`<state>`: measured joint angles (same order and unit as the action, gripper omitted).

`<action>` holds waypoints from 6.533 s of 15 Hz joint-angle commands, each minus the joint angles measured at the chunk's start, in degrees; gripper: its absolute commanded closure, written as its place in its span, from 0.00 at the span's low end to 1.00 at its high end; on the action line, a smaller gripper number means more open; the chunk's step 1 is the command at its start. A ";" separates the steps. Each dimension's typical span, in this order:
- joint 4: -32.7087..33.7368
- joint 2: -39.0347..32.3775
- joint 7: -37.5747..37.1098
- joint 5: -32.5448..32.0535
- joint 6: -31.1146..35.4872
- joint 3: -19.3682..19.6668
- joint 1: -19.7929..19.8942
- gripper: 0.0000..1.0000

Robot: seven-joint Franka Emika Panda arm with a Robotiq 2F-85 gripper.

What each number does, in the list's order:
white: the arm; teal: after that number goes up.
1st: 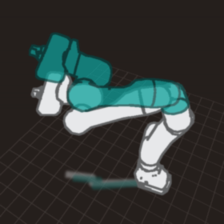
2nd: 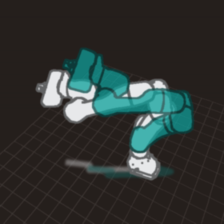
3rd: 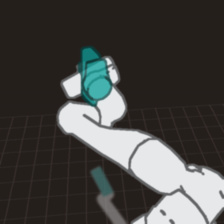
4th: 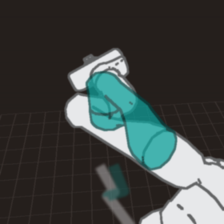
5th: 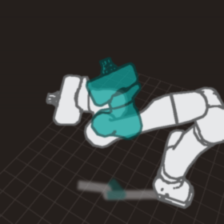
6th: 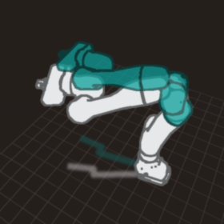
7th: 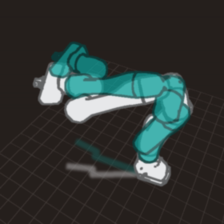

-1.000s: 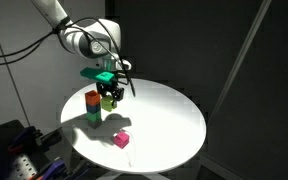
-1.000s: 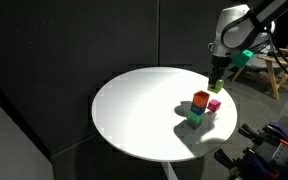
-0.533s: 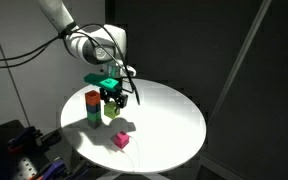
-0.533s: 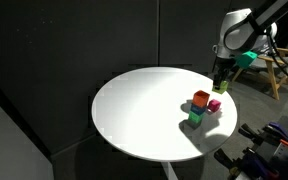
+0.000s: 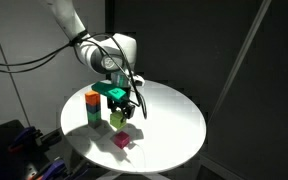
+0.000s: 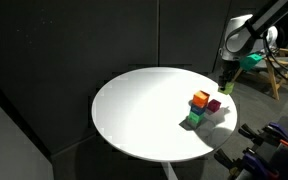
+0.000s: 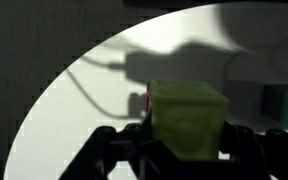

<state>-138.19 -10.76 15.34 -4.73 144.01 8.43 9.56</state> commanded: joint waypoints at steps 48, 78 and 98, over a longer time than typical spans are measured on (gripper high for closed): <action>3.00 -7.73 -1.49 -0.07 5.47 -1.39 0.59 0.75; 2.06 -10.83 -6.93 -1.02 6.90 -1.57 -4.26 0.75; 3.59 -13.49 -8.22 -0.98 7.99 -2.11 -5.72 0.75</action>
<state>-135.48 -23.40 9.09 -4.43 151.38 6.42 3.86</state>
